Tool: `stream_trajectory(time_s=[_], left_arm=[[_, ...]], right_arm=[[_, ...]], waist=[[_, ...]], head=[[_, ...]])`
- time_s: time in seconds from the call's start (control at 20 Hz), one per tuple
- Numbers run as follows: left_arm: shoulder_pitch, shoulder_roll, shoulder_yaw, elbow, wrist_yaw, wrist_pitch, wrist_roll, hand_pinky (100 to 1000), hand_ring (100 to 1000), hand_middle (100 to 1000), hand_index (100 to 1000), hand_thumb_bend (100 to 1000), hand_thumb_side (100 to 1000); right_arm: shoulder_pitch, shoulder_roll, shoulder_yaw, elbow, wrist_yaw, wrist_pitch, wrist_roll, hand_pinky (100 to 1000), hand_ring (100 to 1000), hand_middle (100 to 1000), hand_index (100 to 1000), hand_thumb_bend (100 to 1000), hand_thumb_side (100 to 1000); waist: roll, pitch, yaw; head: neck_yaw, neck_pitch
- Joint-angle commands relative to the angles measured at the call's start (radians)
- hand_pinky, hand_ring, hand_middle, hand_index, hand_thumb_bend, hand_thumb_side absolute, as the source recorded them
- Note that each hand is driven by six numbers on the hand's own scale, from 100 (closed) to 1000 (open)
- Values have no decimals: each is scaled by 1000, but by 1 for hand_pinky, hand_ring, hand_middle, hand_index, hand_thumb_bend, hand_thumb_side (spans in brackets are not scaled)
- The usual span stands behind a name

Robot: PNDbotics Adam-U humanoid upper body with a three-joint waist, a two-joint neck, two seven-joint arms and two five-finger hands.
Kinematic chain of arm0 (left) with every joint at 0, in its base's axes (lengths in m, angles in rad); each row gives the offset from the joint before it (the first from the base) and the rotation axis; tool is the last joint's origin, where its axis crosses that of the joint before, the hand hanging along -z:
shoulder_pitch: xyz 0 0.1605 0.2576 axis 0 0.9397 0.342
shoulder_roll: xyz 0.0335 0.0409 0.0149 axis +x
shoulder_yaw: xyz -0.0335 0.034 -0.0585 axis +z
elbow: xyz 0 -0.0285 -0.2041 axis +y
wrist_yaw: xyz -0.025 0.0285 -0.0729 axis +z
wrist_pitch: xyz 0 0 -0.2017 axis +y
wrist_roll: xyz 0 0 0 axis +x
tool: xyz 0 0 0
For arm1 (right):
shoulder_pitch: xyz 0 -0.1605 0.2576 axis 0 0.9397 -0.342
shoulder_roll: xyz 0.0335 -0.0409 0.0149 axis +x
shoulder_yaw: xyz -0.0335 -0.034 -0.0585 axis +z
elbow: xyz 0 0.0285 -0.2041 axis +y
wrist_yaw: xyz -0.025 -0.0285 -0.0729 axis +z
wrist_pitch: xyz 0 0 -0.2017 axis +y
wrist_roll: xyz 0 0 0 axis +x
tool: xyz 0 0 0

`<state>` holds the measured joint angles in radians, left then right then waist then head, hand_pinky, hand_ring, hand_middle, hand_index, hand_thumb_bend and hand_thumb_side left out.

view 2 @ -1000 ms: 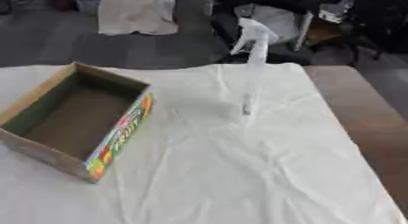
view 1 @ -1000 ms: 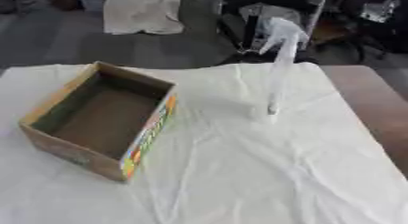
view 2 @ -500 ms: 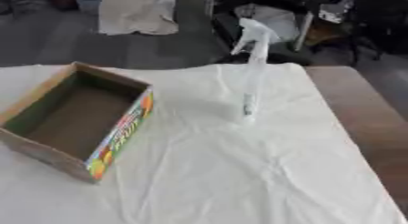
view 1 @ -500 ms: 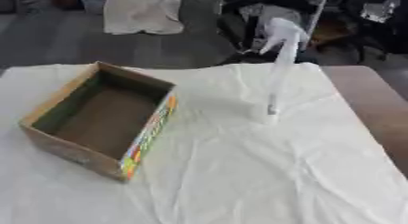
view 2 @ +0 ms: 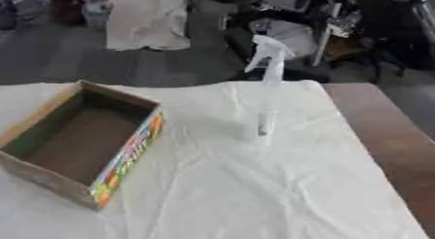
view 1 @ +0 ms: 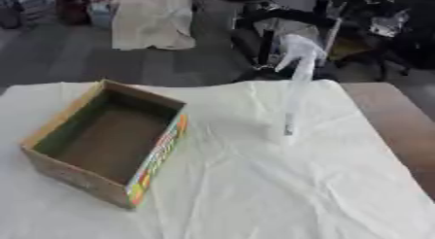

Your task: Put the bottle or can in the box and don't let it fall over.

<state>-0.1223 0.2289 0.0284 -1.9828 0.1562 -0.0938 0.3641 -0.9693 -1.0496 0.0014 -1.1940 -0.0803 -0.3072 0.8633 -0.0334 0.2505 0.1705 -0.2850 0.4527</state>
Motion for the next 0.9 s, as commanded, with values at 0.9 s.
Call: stream_trajectory(time_s=[0.9], left_arm=[[-10, 6, -3, -17, -13, 4, -9, 798, 473, 632, 733, 155, 800]], right_arm=[[-74, 18, 1, 71, 97, -21, -1, 918, 824, 845, 868, 100, 329]], waist=[[-6, 21, 5]], head=[[-8, 0]])
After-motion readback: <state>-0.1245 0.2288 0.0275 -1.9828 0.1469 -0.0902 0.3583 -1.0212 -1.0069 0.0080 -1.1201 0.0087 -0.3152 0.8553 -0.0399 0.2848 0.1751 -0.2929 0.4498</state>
